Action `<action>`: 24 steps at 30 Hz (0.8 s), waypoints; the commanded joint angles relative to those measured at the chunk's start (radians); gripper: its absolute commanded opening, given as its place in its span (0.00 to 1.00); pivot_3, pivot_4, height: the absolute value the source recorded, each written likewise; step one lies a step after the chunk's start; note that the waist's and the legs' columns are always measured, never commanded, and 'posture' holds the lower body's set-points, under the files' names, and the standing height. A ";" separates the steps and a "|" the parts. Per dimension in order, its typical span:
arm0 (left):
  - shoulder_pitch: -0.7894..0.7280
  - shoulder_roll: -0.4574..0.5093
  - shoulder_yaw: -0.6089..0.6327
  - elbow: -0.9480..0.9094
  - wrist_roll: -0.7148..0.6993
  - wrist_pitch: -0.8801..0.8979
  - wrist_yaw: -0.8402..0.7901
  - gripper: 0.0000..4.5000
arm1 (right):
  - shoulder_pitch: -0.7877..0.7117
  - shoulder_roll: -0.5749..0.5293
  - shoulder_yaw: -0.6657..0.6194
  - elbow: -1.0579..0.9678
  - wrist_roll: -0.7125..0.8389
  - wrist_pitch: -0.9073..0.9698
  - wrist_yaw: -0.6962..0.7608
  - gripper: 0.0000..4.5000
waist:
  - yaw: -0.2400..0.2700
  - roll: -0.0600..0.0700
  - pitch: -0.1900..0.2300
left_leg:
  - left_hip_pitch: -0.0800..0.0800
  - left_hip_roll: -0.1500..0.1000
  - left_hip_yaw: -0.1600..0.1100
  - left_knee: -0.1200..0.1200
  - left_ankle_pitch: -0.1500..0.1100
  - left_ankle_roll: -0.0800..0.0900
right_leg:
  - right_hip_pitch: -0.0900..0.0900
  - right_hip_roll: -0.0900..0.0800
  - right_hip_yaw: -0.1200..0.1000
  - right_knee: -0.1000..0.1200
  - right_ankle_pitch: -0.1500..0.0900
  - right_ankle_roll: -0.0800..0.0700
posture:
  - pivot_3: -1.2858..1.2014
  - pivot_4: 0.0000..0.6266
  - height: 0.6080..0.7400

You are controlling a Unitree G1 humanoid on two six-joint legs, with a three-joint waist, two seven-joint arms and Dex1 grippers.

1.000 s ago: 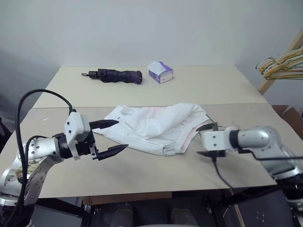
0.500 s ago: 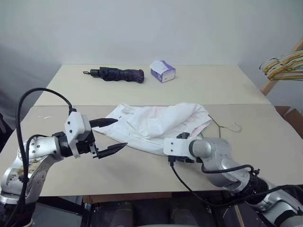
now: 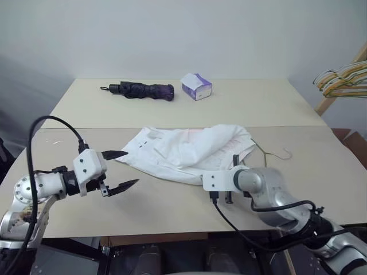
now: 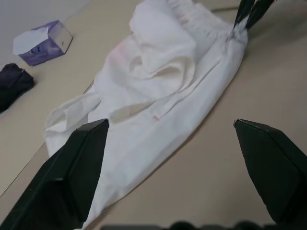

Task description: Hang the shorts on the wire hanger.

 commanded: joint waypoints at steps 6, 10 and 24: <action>-0.164 0.021 -0.141 0.385 0.425 -0.445 0.251 1.00 | 0.045 -0.086 -0.183 0.033 0.091 -0.199 -0.002 0.01 | -0.002 -0.001 0.000 | 0.000 0.000 0.001 0.000 -0.003 -0.005 | 0.001 0.000 -0.001 0.001 0.001 0.002 | 0.50 0.03 1.00; -0.242 -0.014 -0.227 0.477 0.477 -0.510 0.278 1.00 | 0.055 -0.077 -0.211 0.030 0.106 -0.211 0.002 0.01 | -0.003 -0.001 -0.001 | -0.002 0.000 0.003 0.000 -0.001 -0.002 | 0.001 0.000 0.000 0.002 0.002 0.002 | 0.49 0.02 1.00; -0.440 -0.113 -0.394 0.728 0.667 -0.500 0.445 0.09 | 0.076 -0.061 -0.251 0.018 0.105 -0.217 -0.007 0.00 | -0.013 0.002 -0.023 | -0.002 0.000 0.003 0.005 0.001 0.002 | 0.001 0.000 0.000 0.009 0.000 0.003 | 0.48 0.00 1.00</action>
